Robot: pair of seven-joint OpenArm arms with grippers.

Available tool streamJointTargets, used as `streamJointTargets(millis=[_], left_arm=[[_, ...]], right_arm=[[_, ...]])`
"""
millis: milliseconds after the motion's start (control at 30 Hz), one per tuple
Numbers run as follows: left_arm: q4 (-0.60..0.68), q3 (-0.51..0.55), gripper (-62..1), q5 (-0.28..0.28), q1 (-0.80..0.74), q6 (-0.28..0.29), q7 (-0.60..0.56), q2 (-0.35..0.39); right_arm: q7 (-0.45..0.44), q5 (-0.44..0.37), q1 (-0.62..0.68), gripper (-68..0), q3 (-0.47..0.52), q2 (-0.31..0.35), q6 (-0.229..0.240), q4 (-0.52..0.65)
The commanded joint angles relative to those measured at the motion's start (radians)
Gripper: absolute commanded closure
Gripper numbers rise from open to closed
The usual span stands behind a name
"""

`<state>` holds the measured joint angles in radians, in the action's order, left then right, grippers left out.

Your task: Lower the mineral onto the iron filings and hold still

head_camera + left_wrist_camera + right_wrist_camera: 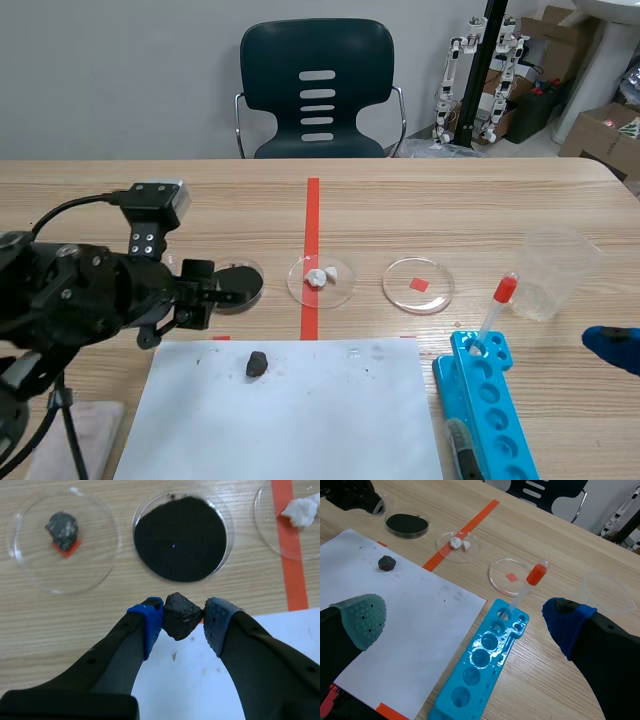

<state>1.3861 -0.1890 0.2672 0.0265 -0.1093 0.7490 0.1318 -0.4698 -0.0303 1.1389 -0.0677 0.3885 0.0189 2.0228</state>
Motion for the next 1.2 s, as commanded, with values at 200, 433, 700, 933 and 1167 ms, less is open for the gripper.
streamJointTargets(millis=[200,433,700,933,1167], left_arm=[[-0.124,-0.014,-13.0,-0.071,0.154,-0.001,-0.016,-0.074],[-0.307,-0.014,-13.0,-0.104,0.269,-0.002,-0.035,-0.107],[-0.464,-0.014,-13.0,-0.116,0.355,-0.010,-0.073,-0.123],[-0.560,-0.014,-13.0,-0.116,0.399,-0.012,-0.089,-0.127],[-0.617,-0.014,-13.0,-0.123,0.406,-0.011,-0.132,-0.147]], right_arm=[[-0.014,-0.006,-0.009,-67.9,0.001,0.005,-0.003,0.023],[-0.014,-0.006,-0.009,-67.9,0.001,0.005,-0.003,0.023],[-0.014,-0.006,-0.009,-67.9,0.001,0.005,-0.003,0.023],[-0.014,-0.006,-0.009,-67.9,0.001,0.005,-0.003,0.023],[-0.014,-0.006,-0.009,-67.9,0.001,0.005,-0.003,0.023]])
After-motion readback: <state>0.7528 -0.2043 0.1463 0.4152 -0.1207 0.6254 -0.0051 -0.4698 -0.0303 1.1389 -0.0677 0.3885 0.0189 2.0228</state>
